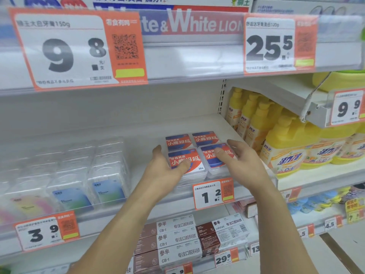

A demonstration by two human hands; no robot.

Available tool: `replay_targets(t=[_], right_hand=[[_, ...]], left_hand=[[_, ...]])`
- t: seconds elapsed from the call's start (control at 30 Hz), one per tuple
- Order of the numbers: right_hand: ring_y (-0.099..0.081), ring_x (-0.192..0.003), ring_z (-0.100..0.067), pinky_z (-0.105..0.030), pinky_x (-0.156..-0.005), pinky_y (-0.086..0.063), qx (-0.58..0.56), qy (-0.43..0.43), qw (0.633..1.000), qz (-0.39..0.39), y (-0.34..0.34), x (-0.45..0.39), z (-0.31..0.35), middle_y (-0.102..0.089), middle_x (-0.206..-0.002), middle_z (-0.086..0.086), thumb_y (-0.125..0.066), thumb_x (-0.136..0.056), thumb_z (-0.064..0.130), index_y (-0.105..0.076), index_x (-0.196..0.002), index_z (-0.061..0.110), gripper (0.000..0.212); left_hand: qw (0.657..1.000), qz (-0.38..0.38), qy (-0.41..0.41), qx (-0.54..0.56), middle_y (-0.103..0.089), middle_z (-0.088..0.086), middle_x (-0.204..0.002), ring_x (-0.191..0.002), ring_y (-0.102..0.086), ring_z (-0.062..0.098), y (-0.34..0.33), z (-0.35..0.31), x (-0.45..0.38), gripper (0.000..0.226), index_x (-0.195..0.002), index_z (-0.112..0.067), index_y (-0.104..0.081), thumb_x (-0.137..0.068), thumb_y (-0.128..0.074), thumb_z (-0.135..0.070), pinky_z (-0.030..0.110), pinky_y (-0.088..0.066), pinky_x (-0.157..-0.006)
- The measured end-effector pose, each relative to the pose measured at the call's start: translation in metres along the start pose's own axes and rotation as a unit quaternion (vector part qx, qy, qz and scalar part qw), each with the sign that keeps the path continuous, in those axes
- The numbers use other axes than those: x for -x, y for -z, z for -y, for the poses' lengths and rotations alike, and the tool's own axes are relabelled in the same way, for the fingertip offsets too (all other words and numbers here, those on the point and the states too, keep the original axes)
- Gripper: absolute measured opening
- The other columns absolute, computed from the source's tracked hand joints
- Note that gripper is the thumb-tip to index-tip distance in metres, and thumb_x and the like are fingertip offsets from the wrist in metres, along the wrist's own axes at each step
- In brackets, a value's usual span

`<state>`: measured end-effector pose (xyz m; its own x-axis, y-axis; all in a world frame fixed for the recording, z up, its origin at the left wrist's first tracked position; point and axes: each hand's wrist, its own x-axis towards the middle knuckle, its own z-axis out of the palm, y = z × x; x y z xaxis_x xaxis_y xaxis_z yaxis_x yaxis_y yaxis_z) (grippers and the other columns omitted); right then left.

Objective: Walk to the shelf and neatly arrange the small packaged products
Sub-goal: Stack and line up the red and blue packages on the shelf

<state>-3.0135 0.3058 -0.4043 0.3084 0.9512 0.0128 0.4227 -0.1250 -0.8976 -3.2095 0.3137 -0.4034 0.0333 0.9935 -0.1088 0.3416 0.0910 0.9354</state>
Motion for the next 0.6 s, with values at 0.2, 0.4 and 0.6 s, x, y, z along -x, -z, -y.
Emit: replay_targets(t=[0.2, 0.4, 0.6], right_hand=[[-0.055, -0.08, -0.004, -0.014, -0.06, -0.037, 0.075, 0.032, 0.997, -0.011, -0.008, 0.007, 0.003, -0.068, -0.118, 0.001, -0.058, -0.096, 0.038, -0.055, -0.132, 0.018, 0.041], [-0.06, -0.08, 0.001, -0.012, -0.06, -0.039, 0.077, 0.034, 0.996, -0.012, -0.009, 0.008, 0.001, -0.071, -0.109, 0.004, -0.057, -0.096, 0.041, -0.06, -0.122, 0.02, 0.033], [-0.05, -0.13, -0.012, -0.026, -0.1, -0.044, 0.0, 0.084, 0.984, -0.159, -0.016, 0.012, 0.003, -0.049, -0.148, 0.002, -0.056, -0.094, 0.048, -0.038, -0.148, 0.02, 0.063]], left_hand=[[0.998, 0.001, -0.006, -0.055, -0.064, -0.008, -0.117, -0.104, -0.062, 0.014, -0.008, 0.003, 0.007, 0.037, -0.121, -0.029, -0.045, -0.09, -0.064, -0.036, 0.032, -0.049, -0.089], [0.998, 0.022, 0.003, -0.06, -0.064, -0.009, -0.117, -0.103, -0.062, 0.014, -0.003, 0.002, 0.005, 0.036, -0.124, -0.027, -0.047, -0.092, -0.061, -0.035, 0.028, -0.044, -0.084], [0.999, 0.012, 0.019, -0.035, -0.063, -0.009, -0.114, -0.099, -0.062, 0.014, -0.005, -0.001, 0.004, 0.031, -0.117, -0.029, -0.046, -0.092, -0.06, -0.04, 0.031, -0.047, -0.084]])
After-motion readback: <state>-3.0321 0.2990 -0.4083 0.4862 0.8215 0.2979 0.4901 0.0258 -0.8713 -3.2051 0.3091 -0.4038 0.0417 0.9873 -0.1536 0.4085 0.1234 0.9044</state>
